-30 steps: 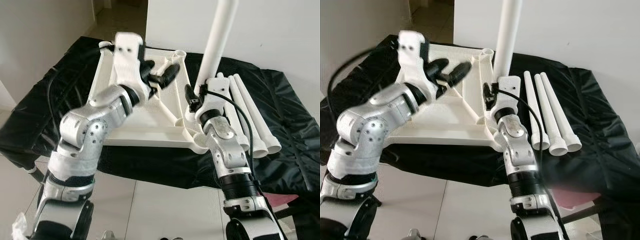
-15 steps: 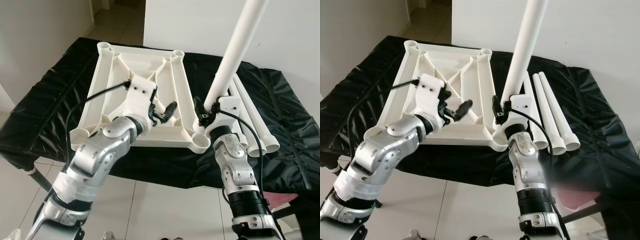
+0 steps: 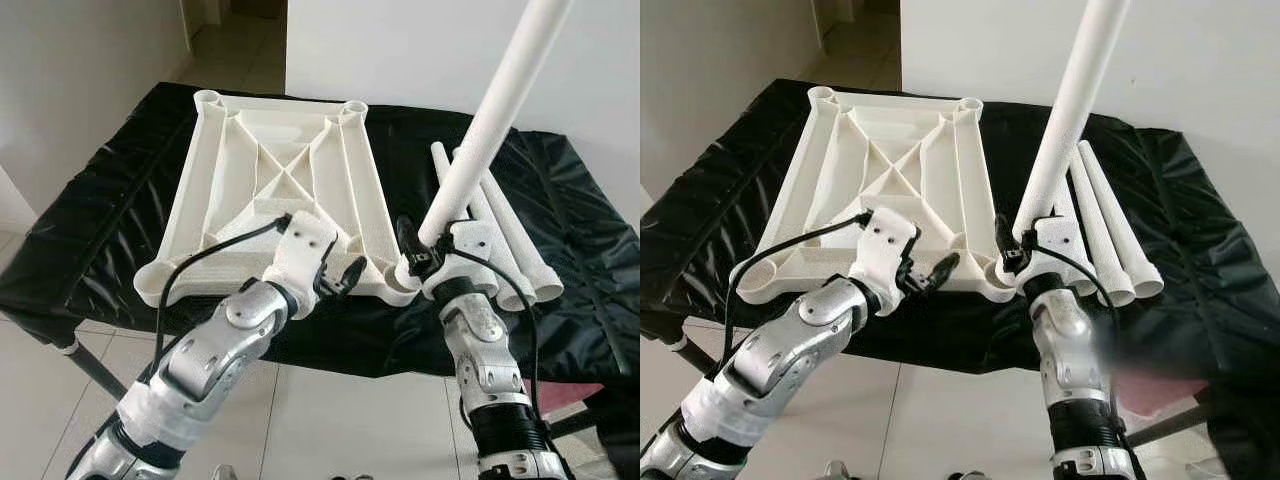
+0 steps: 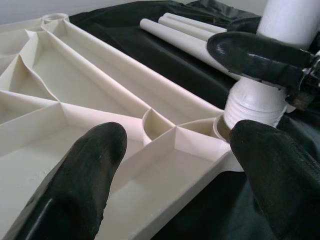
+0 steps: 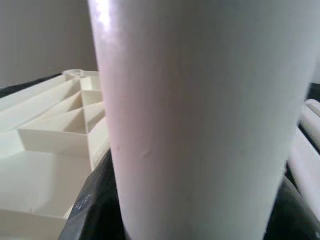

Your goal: Building children table

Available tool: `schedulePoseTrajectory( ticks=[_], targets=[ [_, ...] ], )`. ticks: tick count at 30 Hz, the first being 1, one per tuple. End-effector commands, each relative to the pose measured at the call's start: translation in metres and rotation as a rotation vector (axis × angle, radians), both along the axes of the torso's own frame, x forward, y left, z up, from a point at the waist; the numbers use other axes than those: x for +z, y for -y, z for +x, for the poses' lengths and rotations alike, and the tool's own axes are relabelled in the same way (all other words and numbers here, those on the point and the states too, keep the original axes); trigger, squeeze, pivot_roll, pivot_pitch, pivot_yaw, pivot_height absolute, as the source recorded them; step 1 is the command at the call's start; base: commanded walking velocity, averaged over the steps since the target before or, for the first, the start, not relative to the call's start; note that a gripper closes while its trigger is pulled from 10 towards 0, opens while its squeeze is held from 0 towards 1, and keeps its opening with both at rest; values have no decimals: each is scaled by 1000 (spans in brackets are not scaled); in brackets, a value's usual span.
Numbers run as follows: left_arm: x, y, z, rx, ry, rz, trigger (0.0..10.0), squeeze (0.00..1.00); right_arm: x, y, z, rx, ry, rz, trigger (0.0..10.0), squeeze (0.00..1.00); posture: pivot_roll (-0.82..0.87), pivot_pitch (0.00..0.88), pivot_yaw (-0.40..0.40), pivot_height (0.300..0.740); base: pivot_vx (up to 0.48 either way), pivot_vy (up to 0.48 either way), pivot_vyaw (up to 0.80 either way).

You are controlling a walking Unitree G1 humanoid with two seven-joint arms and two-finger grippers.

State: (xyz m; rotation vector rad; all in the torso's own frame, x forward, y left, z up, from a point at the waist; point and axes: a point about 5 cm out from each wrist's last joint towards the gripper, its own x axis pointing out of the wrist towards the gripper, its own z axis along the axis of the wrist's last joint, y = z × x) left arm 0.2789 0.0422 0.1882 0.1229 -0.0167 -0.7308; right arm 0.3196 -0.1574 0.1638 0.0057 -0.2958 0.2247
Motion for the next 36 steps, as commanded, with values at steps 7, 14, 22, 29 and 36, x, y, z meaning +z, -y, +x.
schedulePoseTrajectory(
  ticks=[7,14,22,29,36],
  targets=[
    [-8,13,-21,-280,-44,37,10000,0,-21,-2,-1,65,-58,-20,10000,0,62,81,-22,740,0,0,0],
    [-12,14,-26,-310,-58,54,10000,0,-28,-3,0,105,-68,-65,10000,0,62,81,-22,740,0,0,0],
    [-13,12,-26,-303,-67,57,10000,0,-42,2,-3,156,-97,-130,10000,0,68,80,-22,740,0,0,0],
    [-12,10,-26,-303,-69,67,10000,0,-50,3,-3,188,-139,-96,10000,0,71,86,-12,740,0,0,0],
    [-11,10,-27,-306,-68,71,10000,0,-51,6,2,176,-184,-11,10000,0,72,91,-11,740,0,0,0]
  ],
)
